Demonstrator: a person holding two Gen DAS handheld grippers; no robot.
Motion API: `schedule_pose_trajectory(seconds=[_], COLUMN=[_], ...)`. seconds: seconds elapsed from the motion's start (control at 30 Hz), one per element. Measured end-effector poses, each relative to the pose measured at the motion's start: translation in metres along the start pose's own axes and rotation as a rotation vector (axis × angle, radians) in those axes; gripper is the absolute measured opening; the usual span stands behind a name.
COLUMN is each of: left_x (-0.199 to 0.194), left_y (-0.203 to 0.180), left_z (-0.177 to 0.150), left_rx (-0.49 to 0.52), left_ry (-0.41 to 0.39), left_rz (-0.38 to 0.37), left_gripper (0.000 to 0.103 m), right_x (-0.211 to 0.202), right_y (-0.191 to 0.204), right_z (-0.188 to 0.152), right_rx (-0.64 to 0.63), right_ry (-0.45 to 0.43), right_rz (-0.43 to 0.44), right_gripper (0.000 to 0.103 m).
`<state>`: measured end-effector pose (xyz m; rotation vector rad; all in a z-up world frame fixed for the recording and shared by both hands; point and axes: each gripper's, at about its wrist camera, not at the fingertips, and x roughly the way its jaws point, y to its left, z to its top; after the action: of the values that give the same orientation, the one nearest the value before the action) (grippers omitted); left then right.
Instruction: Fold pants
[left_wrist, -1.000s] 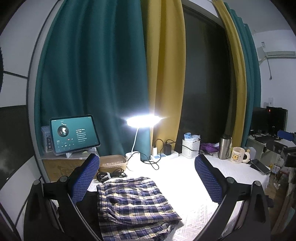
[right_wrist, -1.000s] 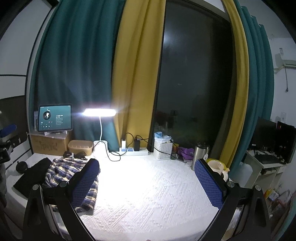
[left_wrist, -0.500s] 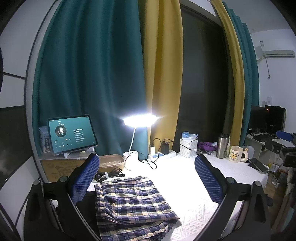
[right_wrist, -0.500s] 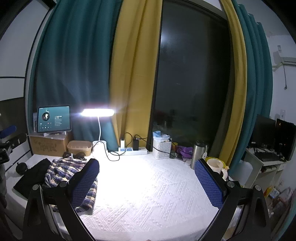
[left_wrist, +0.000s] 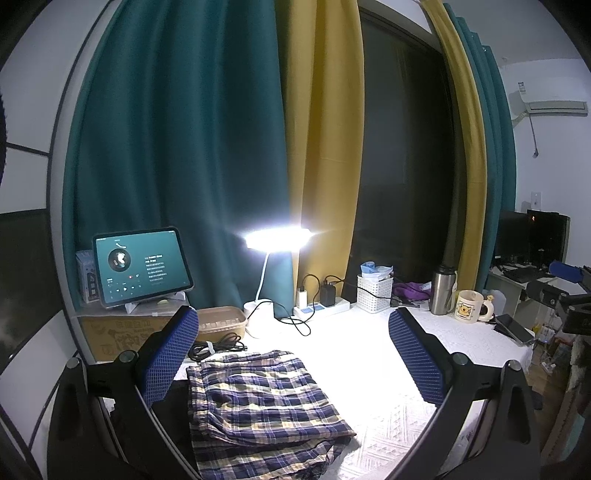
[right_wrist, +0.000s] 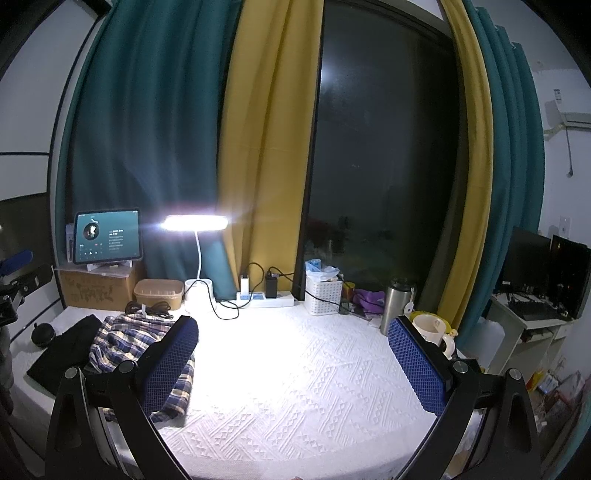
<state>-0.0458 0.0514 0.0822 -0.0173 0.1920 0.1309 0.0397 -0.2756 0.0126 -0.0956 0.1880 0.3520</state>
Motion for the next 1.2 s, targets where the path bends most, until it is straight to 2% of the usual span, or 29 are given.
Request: schedule_pose_trajectory(seconds=[1.2], left_x=[-0.001], left_y=[-0.0049], left_z=[-0.0007], left_rx=[-0.001], left_ry=[-0.006], left_rz=[-0.012], left_gripper=[0.102], right_x=[0.0019], right_y=[-0.0001], right_z=[-0.0029], right_rx=[0.002], right_ry=[0.008], right_rz=[0.005], right_gripper=[0.103])
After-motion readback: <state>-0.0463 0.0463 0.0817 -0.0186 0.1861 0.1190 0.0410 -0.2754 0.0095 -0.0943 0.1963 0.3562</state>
